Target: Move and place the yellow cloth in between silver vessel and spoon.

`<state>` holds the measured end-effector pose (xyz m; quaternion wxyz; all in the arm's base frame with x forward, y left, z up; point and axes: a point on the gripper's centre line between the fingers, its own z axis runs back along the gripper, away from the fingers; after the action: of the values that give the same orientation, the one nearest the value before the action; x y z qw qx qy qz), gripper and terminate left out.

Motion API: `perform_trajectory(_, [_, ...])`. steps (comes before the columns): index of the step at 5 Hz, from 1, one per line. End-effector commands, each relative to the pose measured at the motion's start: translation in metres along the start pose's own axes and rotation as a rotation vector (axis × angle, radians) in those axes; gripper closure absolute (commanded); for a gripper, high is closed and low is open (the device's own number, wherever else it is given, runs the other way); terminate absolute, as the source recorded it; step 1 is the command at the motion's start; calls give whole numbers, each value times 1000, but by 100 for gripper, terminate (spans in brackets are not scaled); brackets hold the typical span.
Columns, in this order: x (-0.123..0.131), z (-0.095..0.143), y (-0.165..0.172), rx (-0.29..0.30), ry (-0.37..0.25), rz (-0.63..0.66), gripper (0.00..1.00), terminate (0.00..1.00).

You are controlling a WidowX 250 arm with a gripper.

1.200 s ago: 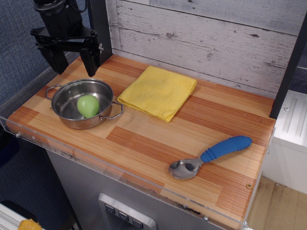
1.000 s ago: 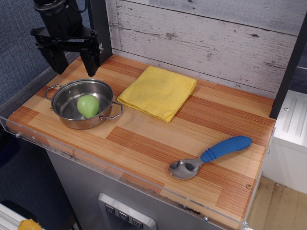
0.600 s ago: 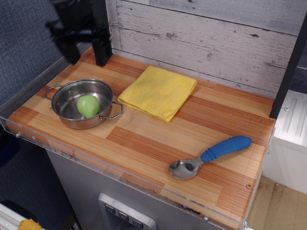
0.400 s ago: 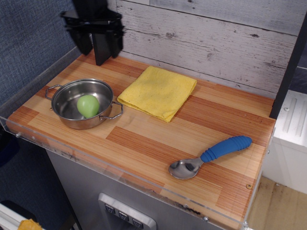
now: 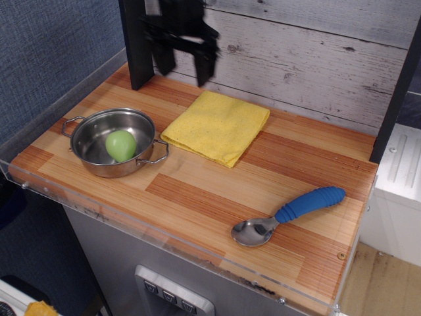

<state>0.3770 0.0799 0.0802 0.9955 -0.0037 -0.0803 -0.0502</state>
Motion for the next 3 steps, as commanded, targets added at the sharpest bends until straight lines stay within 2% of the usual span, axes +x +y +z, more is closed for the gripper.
perform_trajectory(1, [4,-8,-19,31,-31,-115,0,0])
perform_trajectory(3, [2,-32,-19,36,4,-108,0,0])
